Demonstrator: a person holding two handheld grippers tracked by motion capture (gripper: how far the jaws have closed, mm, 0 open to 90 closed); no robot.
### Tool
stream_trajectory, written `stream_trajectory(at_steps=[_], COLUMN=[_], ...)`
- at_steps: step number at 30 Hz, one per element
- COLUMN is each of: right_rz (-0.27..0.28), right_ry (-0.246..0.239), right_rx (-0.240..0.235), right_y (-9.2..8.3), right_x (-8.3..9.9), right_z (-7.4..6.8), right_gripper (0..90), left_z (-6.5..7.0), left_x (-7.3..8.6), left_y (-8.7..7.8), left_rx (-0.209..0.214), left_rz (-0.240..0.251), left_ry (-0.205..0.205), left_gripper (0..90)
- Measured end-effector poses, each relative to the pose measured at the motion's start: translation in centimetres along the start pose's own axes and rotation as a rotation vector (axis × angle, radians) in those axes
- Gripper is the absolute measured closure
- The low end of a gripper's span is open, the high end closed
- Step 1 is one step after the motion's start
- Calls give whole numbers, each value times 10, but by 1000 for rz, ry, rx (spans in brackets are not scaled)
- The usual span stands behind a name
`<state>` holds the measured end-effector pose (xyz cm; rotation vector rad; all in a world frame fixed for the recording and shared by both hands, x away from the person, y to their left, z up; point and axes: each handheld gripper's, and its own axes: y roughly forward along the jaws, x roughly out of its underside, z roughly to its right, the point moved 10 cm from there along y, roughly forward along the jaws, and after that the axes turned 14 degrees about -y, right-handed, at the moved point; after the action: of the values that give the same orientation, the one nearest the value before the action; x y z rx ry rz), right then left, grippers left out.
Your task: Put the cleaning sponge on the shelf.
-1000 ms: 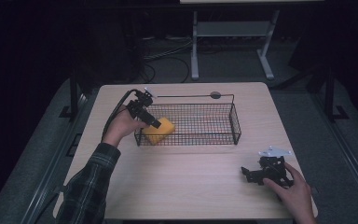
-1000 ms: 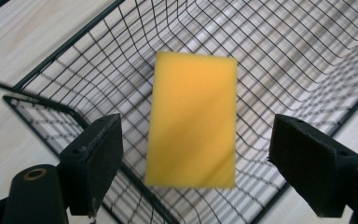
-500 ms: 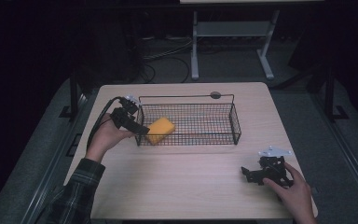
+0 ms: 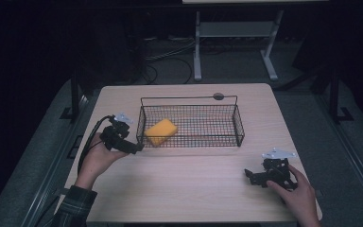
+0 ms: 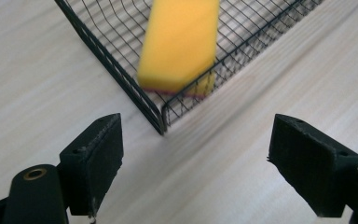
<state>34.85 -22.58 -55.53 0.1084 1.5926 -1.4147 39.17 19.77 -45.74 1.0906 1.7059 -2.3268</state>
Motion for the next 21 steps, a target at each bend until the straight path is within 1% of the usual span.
stream_trajectory(at_steps=[1, 2, 3, 4, 7, 8, 9, 10, 11, 12, 13, 15, 16, 17, 18, 19, 21], right_rz=[0, 0, 0, 0, 0, 0, -1, -1, -1, -1, -1, 0, 0, 0, 0, -1, 0], right_ry=[0, 0, 0, 0, -1, -1, 0, 0, 0, 0, 0, -1, -1, -1, -1, -1, -1], right_rx=[1, 1, 1, 1, 1, 1, 1, 1, 1, 1, 1, 1, 1, 1, 1, 1, 1], right_y=[0, 0, 0, 0, 0, 0, 0, 0, 0, 0, 0, 0, 0, 0, 0, 0, 0], right_x=[0, 0, 0, 0, 0, 0, 0, 0, 0, 0, 0, 0, 0, 0, 0, 0, 0], right_z=[0, 0, 0, 0, 0, 0, 0, 0, 0, 0, 0, 0, 0, 0, 0, 0, 0], right_gripper=[0, 0, 0, 0, 0, 0, 0, 0, 0, 0, 0, 0, 0, 0, 0, 0, 0], left_z=[1, 1, 2, 2, 3, 3, 3, 3, 3, 3, 4, 4, 5, 5, 5, 5, 6], left_x=[4, 4, 11, 11, 25, 25, 31, 34, 34, 41, 43, 46, 51, 53, 53, 57, 59], left_y=[0, 0, 1, 1, 2, 2, 4, 5, 5, 7, 8, 8, 10, 10, 10, 12, 12], left_rx=[-1, -1, 0, 0, -2, -2, -11, -11, -11, -9, -9, -11, -9, -7, -7, -13, -13], left_rz=[1, 1, 15, 15, 46, 46, 65, 74, 74, 82, 88, 90, 110, 115, 115, 117, 120], left_ry=[1, 1, 1, 1, 4, 4, 14, 14, 14, 19, 22, 26, 32, 34, 34, 45, 47], left_gripper=[171, 171, 171, 171, 171, 170, 170, 170, 170, 170, 170, 170, 170, 170, 170, 170, 170])
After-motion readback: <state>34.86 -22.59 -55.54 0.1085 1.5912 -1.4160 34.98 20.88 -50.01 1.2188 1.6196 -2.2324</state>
